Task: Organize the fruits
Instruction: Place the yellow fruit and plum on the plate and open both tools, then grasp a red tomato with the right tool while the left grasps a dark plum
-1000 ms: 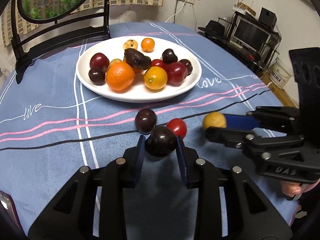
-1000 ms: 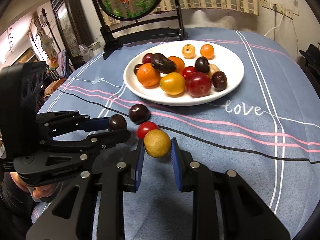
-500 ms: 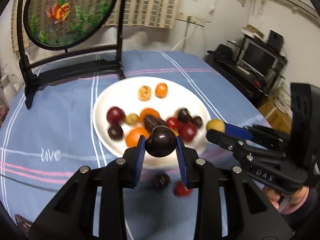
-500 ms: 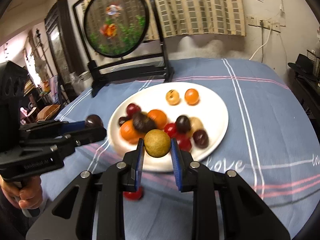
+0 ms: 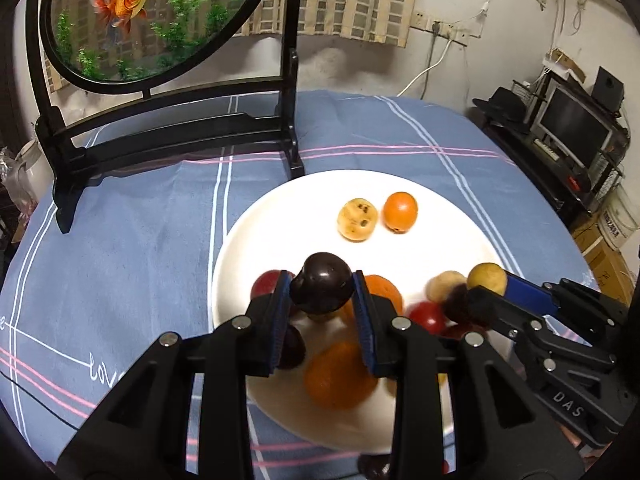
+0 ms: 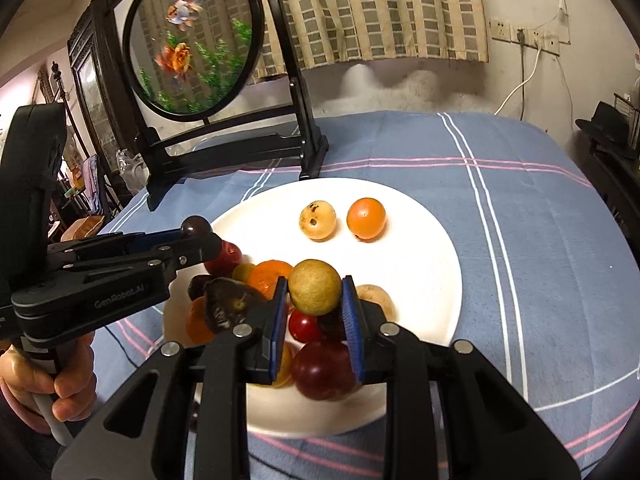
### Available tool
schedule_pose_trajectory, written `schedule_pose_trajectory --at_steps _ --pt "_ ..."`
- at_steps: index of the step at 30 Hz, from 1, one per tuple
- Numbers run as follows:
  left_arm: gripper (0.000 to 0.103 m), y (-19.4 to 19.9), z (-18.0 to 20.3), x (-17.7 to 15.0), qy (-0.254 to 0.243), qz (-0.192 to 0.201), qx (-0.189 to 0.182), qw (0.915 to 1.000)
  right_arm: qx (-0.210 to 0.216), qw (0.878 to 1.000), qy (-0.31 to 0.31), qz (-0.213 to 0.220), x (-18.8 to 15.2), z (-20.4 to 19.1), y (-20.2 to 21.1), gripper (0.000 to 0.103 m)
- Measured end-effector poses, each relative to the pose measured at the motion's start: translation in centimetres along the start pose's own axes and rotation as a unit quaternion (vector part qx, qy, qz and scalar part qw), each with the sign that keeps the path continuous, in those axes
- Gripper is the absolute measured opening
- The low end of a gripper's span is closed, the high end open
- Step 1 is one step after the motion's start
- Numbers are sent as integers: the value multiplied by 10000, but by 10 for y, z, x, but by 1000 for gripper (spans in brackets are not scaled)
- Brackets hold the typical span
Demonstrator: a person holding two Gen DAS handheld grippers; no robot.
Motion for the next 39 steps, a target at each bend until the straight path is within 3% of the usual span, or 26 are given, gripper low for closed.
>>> schedule_pose_trajectory --at_steps 4,5,6,7,12,15,21,24,32,34,39 --pt "33 -6 -2 2 -16 -7 114 9999 48 10000 12 -75 1 3 -8 28" --pt "38 -6 -2 2 -21 8 174 9998 47 10000 20 -85 1 3 -9 31" --pt "62 -4 -2 2 -31 42 236 9997 26 9999 17 -97 1 3 -9 34" --pt "69 0 -1 2 -64 164 335 9993 28 9999 12 -99 1 2 -6 39" --pt "85 30 -1 -4 -157 380 424 9983 207 9997 148 -42 -7 -11 22 40" --pt "94 59 -10 -20 -15 558 532 9970 383 9978 510 -185 -30 -29 46 40" --pt "95 84 -34 -71 415 513 463 9967 662 9890 1074 -775 -85 -64 53 40" --pt "95 85 -42 -86 569 403 365 9969 557 9861 1278 -906 -97 -73 44 40" --pt "95 82 -48 -93 624 367 424 9965 347 9812 1486 -1184 -112 -77 18 39" --pt "95 82 -47 -92 580 379 484 9964 249 9811 1547 -1132 -113 -76 17 31" --pt "95 81 -43 -93 508 363 438 9971 351 9875 1243 -903 -101 -67 35 30"
Point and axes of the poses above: each gripper's, at about its wrist camera, not at the fingertips, and y roughly against the way its jaws point, z to its right, x to its top, the point moved 4 cm from there along -y, roughly the way its jaws point, and after that the axes turned 1 degree about z, right-handed, at the moved point
